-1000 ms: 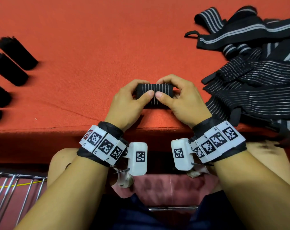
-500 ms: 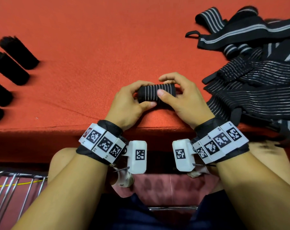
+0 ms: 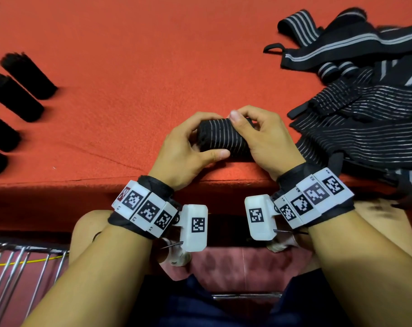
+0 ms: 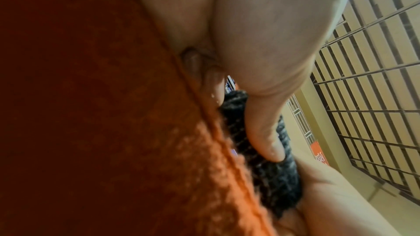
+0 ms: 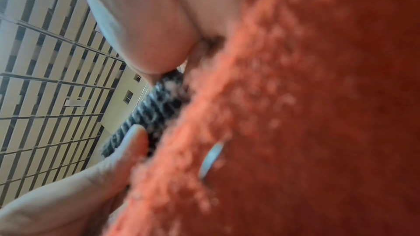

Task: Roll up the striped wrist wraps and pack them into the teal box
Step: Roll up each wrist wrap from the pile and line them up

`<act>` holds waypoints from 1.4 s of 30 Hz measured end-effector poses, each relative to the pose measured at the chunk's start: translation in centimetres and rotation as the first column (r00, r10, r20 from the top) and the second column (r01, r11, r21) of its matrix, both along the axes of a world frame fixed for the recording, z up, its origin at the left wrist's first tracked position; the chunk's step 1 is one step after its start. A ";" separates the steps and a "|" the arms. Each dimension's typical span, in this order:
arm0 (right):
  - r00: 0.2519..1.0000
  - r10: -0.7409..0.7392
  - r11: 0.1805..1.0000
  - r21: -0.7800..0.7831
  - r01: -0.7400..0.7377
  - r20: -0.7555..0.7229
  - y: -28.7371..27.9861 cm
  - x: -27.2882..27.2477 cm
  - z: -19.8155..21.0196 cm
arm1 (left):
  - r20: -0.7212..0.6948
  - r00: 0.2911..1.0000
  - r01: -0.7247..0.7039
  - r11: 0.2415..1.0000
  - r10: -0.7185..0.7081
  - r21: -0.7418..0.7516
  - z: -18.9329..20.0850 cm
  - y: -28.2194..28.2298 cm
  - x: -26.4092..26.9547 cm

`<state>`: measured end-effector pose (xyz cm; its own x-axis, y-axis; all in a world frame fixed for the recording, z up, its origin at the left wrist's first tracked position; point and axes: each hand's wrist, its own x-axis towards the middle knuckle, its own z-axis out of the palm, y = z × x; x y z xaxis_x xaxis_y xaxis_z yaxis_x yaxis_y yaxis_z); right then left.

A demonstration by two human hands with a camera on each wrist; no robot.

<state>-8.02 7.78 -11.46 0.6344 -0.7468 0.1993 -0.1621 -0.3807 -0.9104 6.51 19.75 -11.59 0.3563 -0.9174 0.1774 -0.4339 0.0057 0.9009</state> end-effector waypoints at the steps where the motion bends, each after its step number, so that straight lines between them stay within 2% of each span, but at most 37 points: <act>1: 1.000 0.009 1.000 0.003 -0.009 0.003 0.1 0.0 0.0 | -0.003 1.000 -0.014 1.000 0.014 -0.007 -0.1 0.0 0.1; 6: 0.994 0.103 0.995 -0.013 -0.103 0.021 0.6 -0.5 0.1 | -0.141 0.987 -0.085 0.996 0.081 -0.023 0.3 0.0 -0.5; 13: 0.990 0.113 0.994 0.002 -0.114 0.082 0.7 -0.6 -0.1 | -0.117 0.989 -0.089 0.995 0.094 0.051 0.7 -0.3 -1.0; 15: 0.988 0.123 0.992 0.019 -0.125 0.091 0.6 -0.6 -0.1 | -0.077 0.993 -0.083 0.996 0.086 0.036 0.4 -0.3 -0.8; 22: 0.987 0.148 0.989 -0.018 -0.147 0.061 0.6 -0.4 -0.3 | -0.125 0.990 -0.062 0.998 0.060 -0.012 0.1 -0.1 -0.3; 30: 0.981 0.168 0.986 -0.006 -0.169 0.097 0.5 -0.3 -0.4 | -0.125 0.991 -0.052 0.995 0.041 -0.085 0.0 0.0 -0.2; 35: 0.984 0.124 0.989 0.058 -0.133 0.129 0.8 -0.3 -0.2 | -0.154 0.986 -0.089 0.989 0.070 -0.122 0.1 -0.2 -0.4; 38: 0.988 0.026 0.988 0.147 -0.048 0.151 0.9 0.1 -0.5 | -0.224 0.967 -0.162 0.974 0.125 -0.157 0.0 -0.1 -0.1; 42: 0.993 -0.040 0.993 0.118 0.027 0.111 1.1 0.5 -0.8 | -0.312 0.931 -0.257 0.947 0.189 -0.193 -0.2 0.1 0.4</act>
